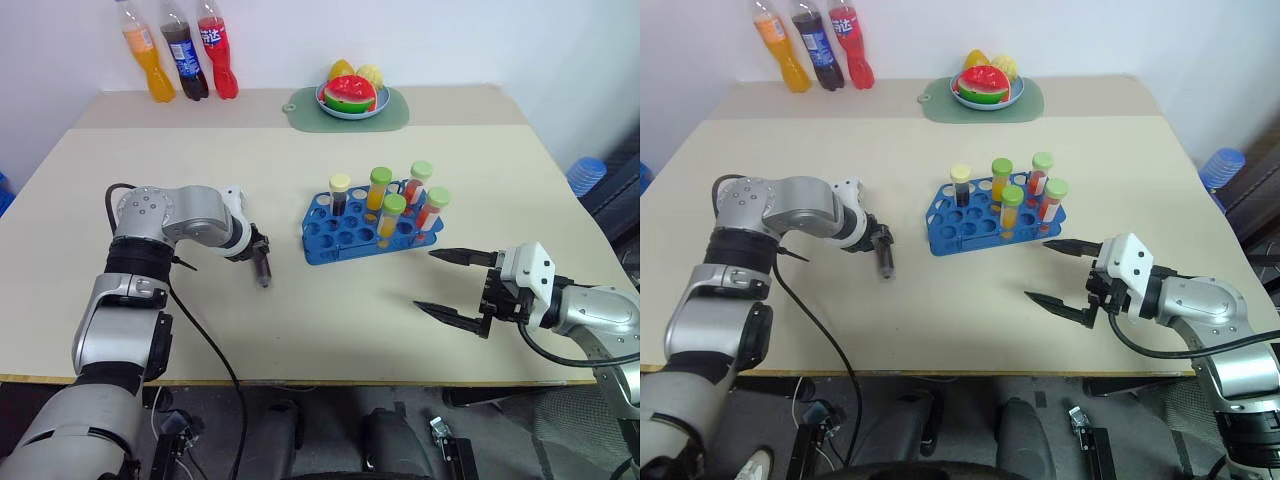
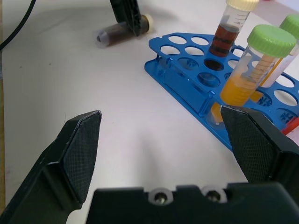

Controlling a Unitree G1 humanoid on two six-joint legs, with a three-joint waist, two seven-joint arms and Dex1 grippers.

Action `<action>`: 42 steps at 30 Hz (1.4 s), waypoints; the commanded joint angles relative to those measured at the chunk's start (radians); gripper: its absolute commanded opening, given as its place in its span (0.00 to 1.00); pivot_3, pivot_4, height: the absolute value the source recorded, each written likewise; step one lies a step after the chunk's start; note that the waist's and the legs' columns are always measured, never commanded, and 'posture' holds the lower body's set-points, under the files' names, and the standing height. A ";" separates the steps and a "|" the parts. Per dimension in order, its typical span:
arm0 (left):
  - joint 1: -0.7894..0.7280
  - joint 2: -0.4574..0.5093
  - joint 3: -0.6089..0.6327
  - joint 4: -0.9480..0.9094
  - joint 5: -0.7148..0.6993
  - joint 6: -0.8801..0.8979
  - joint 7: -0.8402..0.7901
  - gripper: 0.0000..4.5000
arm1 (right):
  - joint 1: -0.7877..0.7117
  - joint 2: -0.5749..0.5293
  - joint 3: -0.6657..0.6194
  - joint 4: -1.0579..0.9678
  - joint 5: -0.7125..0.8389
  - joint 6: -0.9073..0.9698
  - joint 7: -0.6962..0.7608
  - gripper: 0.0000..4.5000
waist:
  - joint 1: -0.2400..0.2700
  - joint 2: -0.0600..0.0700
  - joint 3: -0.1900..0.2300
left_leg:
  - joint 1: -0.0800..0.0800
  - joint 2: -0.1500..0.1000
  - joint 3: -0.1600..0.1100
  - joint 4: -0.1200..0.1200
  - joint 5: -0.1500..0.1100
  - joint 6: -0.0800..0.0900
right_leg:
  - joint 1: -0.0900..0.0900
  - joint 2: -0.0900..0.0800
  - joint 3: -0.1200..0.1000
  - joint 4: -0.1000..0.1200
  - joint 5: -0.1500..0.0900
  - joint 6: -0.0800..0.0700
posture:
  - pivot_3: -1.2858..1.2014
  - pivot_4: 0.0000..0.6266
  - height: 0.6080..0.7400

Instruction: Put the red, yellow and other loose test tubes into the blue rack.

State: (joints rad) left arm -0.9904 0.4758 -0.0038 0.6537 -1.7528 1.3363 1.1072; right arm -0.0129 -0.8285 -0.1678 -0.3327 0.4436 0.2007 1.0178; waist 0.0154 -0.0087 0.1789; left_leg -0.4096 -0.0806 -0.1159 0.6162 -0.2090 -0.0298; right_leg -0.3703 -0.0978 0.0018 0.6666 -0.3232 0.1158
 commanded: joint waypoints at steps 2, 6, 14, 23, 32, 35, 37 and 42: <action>0.025 0.029 0.044 -0.005 0.081 0.083 -0.061 0.19 | 0.013 0.002 -0.043 -0.044 0.015 0.000 -0.018 1.00 | -0.003 0.000 0.000 | 0.000 0.000 0.000 0.000 0.000 0.000 | 0.000 0.000 0.000 0.000 0.000 0.000 | 0.52 0.24 1.00; 0.109 0.103 0.073 -0.247 0.190 0.105 -0.315 0.19 | 0.014 0.013 -0.045 -0.045 0.011 -0.001 -0.042 1.00 | -0.019 0.000 0.000 | 0.000 0.000 0.003 -0.002 0.001 -0.002 | -0.003 0.000 0.004 0.000 0.000 0.000 | 0.52 0.24 1.00; 0.476 0.457 -0.124 -0.859 0.828 -0.679 -1.855 0.19 | 0.059 0.093 -0.049 -0.079 -0.021 -0.018 -0.151 1.00 | -0.021 0.005 -0.002 | 0.000 0.005 0.014 -0.007 0.002 -0.004 | -0.008 0.002 0.013 -0.003 0.000 -0.002 | 0.52 0.24 1.00; 0.292 0.052 -0.106 -0.522 0.933 -0.847 -2.082 0.19 | 0.168 0.166 -0.067 -0.182 -0.066 -0.014 -0.277 1.00 | 0.020 0.003 -0.001 | -0.008 0.003 0.011 0.001 -0.006 0.011 | -0.005 0.000 0.012 -0.013 0.005 0.005 | 0.52 0.24 1.00; 0.097 -0.174 -0.111 -0.096 1.122 -0.957 -2.206 0.19 | 0.289 0.224 -0.080 -0.317 -0.089 0.010 -0.386 1.00 | -0.010 0.002 0.000 | -0.009 0.002 0.012 0.004 -0.006 0.012 | -0.006 0.002 0.011 -0.011 0.006 0.007 | 0.52 0.24 1.00; 0.075 -0.204 -0.129 -0.007 1.222 -1.054 -2.216 0.19 | 0.307 0.232 -0.083 -0.343 -0.093 0.017 -0.407 1.00 | -0.014 0.002 0.000 | -0.009 0.002 0.012 0.007 -0.006 0.012 | -0.005 0.002 0.011 -0.009 0.006 0.007 | 0.52 0.24 1.00; 0.074 -0.219 -0.146 0.043 1.299 -1.152 -2.216 0.19 | 0.318 0.235 -0.086 -0.356 -0.094 0.020 -0.419 1.00 | -0.013 0.002 0.000 | -0.008 0.002 0.012 0.007 -0.006 0.012 | -0.005 0.002 0.011 -0.007 0.006 0.007 | 0.52 0.24 1.00; 0.078 -0.244 -0.133 0.127 1.395 -1.279 -2.191 0.19 | 0.342 0.238 -0.094 -0.377 -0.093 0.027 -0.435 1.00 | -0.009 0.002 -0.001 | -0.007 0.002 0.012 0.008 -0.007 0.012 | -0.003 0.002 0.011 -0.007 0.006 0.007 | 0.52 0.24 1.00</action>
State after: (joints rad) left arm -0.9177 0.2255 -0.1391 0.7401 -0.4167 0.0907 -1.1024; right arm 0.3218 -0.5968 -0.2309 -0.6580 0.3456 0.2332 0.5926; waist 0.0064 -0.0070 0.1782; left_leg -0.4161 -0.0783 -0.1041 0.6248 -0.2158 -0.0173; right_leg -0.3733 -0.0959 0.0126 0.6593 -0.3174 0.1228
